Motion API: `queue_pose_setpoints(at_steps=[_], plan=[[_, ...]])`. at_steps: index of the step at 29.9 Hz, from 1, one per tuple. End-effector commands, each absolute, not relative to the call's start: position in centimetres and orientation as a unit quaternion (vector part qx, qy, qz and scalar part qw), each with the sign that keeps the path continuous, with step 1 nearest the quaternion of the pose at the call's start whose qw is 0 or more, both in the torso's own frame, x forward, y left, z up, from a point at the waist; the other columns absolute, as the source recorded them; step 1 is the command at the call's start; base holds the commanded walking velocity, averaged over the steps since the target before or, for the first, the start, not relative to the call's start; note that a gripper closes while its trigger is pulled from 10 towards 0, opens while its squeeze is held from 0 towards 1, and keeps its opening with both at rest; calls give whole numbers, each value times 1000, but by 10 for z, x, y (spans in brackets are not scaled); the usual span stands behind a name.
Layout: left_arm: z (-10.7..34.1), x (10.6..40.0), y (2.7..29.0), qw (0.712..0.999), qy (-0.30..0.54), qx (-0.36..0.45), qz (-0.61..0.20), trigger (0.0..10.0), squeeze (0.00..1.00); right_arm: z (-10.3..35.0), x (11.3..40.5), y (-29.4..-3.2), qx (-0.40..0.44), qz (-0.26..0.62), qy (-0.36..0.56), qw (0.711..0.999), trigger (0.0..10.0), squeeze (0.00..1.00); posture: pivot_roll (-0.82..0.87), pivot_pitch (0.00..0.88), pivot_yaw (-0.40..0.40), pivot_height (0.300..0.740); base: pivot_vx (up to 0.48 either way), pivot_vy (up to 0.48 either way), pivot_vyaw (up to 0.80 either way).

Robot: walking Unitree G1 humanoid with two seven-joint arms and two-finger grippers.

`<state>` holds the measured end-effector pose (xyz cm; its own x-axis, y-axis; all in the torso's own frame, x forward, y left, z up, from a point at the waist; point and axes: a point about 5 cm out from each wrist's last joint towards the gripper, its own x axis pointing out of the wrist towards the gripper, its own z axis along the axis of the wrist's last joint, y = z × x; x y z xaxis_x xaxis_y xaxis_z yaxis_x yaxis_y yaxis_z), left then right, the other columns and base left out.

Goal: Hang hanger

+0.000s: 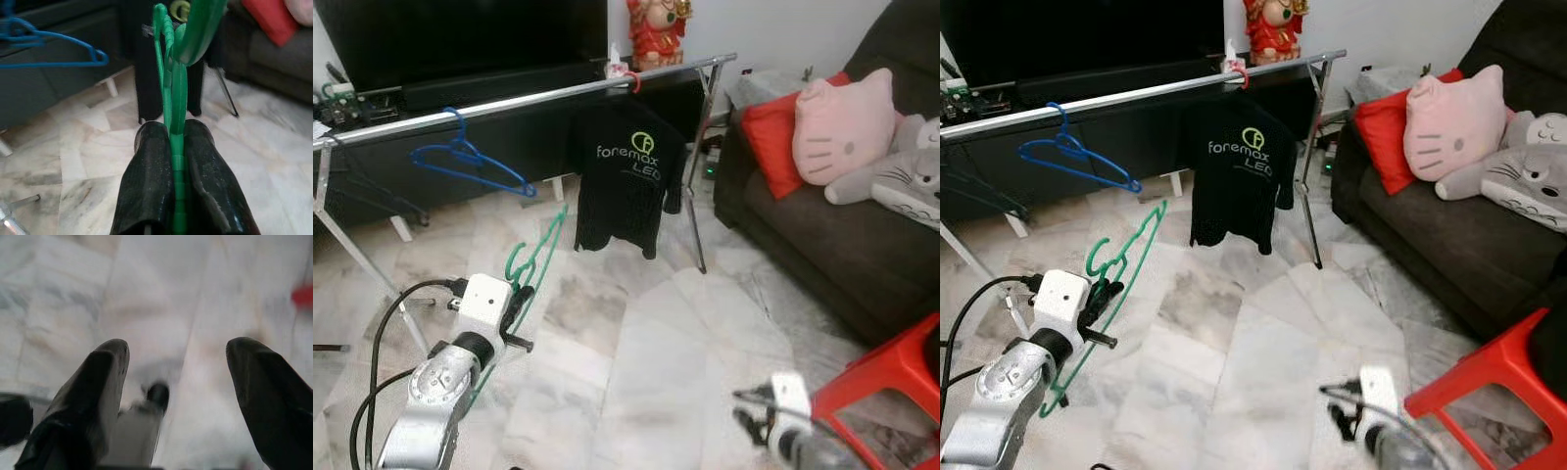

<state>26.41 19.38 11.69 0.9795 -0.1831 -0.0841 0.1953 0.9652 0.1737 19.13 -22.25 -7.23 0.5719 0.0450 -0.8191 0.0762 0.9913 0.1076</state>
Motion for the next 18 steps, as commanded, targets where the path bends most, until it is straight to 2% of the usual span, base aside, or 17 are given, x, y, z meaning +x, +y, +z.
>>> queue_pose_setpoints(at_steps=[1, 4, 7, 10, 15, 18], plan=[[123, 262, 189, 992, 25, 94, -75, 10000, 0, -84, 170, -221, 63, -34, 500, 863, 10000, 0, 63, 0, -58, 716, 0, 0, 0], [125, 260, 176, 991, 28, 95, -89, 10000, 0, -92, 157, -212, 55, -38, 520, 851, 10000, 0, 67, 0, -55, 716, 0, 0, 0], [124, 262, 170, 993, 35, 76, -81, 10000, 0, -97, 152, -198, 88, -64, 520, 847, 10000, 0, 41, 0, -31, 716, 0, 0, 0], [123, 264, 165, 993, 38, 68, -87, 10000, 0, -97, 155, -186, 56, -11, 522, 851, 10000, 0, 24, 0, -21, 716, 0, 0, 0], [126, 265, 163, 992, 36, 73, -92, 10000, 0, -95, 160, -188, 55, -13, 516, 855, 10000, 0, 27, 0, -27, 716, 253, 0, 0], [126, 262, 161, 992, 38, 75, -95, 10000, 0, -94, 164, -183, 22, 19, 515, 856, 10000, 0, 38, 0, -37, 716, 311, 0, 0]])
